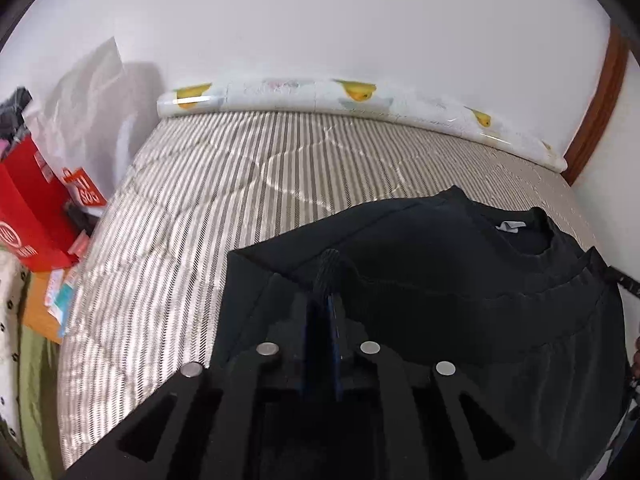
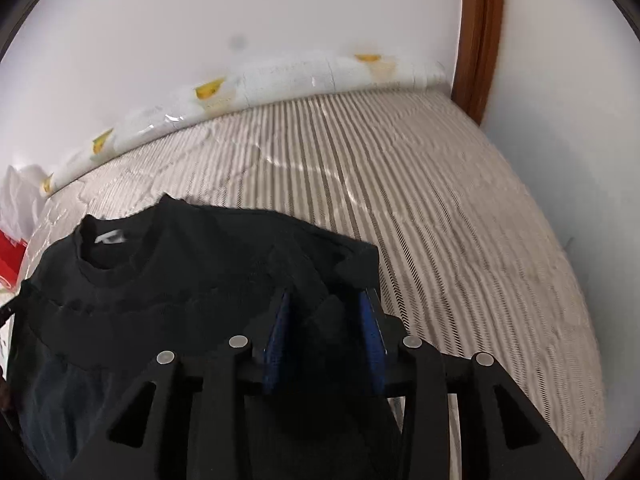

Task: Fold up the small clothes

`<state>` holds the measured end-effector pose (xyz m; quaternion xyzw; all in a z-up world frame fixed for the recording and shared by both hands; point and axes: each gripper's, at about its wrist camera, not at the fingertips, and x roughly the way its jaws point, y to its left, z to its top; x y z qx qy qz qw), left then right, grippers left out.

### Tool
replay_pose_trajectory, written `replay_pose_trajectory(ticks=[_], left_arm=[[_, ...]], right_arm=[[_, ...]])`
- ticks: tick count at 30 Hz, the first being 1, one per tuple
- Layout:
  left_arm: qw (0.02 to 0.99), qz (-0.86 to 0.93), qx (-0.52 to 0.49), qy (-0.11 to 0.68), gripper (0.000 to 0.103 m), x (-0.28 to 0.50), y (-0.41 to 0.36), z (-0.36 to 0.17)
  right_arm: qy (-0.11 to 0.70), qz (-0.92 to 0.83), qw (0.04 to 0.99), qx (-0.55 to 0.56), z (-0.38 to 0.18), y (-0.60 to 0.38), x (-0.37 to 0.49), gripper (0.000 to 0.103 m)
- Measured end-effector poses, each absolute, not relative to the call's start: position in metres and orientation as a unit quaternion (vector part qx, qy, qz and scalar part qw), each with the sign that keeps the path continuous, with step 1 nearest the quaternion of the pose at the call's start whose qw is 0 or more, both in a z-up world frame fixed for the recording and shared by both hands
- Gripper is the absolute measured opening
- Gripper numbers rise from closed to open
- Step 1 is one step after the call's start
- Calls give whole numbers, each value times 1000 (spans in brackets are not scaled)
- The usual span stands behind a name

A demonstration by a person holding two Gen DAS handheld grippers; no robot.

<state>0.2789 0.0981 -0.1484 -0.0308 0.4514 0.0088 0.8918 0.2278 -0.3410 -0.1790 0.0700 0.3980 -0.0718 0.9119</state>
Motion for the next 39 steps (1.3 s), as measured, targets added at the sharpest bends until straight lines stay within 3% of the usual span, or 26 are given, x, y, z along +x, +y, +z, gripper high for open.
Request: replay_pose_trajectory(ticks=[4,12,14,16,28,31,39], left_arm=[[898,4,-17,440,27,266,92,-136],[904,-11,-45,425,40,227,101,-119],[904,-13,-51,425,47,216,105,-120],[903,-16,-59,426,60,204,112,-122],[889,-17,-107,445,60,141,150,-147],[888,-32,-104,446,60,125,152,-150],[890,-57,-138,430,60,94,159,-151]], right_arm=[[383,-67,920,38,-159,-311,210,38],[356,-13,934,32,-145,-238,190,44],[356,2,934,26,-143,-220,187,44],[344,3,939,23,-141,-206,181,44],[391,73,916,-46,-184,-119,179,42],[424,41,903,-59,-207,-115,194,33],[439,17,897,-57,-210,-114,192,33]])
